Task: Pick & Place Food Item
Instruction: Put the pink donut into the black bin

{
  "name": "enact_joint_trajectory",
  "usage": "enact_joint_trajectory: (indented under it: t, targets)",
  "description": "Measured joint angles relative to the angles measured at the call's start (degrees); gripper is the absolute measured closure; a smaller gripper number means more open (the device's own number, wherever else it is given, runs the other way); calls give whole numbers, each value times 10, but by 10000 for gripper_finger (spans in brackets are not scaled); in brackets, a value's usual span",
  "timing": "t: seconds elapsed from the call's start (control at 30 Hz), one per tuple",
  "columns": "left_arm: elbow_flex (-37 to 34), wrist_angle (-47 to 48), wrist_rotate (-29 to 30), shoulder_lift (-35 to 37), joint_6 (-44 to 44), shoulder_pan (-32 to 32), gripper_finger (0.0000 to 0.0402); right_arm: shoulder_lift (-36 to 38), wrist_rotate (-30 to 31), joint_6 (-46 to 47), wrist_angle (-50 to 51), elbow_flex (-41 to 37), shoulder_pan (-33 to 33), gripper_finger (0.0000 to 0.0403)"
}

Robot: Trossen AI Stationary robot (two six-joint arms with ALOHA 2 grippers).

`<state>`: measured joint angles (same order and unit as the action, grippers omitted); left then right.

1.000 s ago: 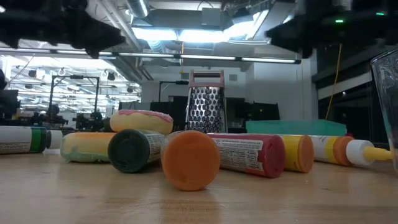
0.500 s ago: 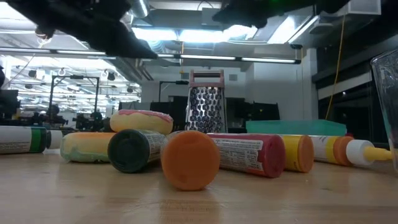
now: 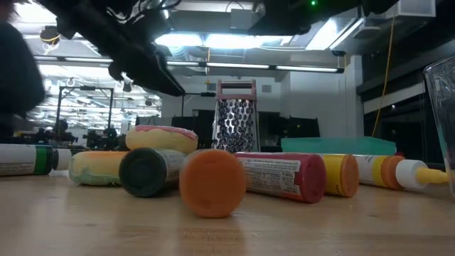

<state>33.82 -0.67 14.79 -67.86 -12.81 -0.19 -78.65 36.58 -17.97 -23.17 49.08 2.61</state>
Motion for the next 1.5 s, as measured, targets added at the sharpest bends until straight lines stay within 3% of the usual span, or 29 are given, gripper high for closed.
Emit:
enact_joint_trajectory:
  t: [0.17,0.27,0.53,0.87,1.13,1.5]
  targets:
    - [25,14,-128,0,39,-22,261,0,-5,5,7,0,0,225]
    - [36,18,-156,0,42,-47,261,0,-15,6,6,0,0,225]
    - [64,53,-161,-69,54,-74,261,0,-54,6,-14,0,-8,225]
    - [181,173,-159,-202,20,-56,260,0,-72,10,-19,0,-8,225]
    - [213,210,-199,-234,23,-58,260,0,-72,8,-16,-1,-3,225]
    - [214,223,-182,-249,22,-59,260,0,-75,8,-14,-1,-3,225]
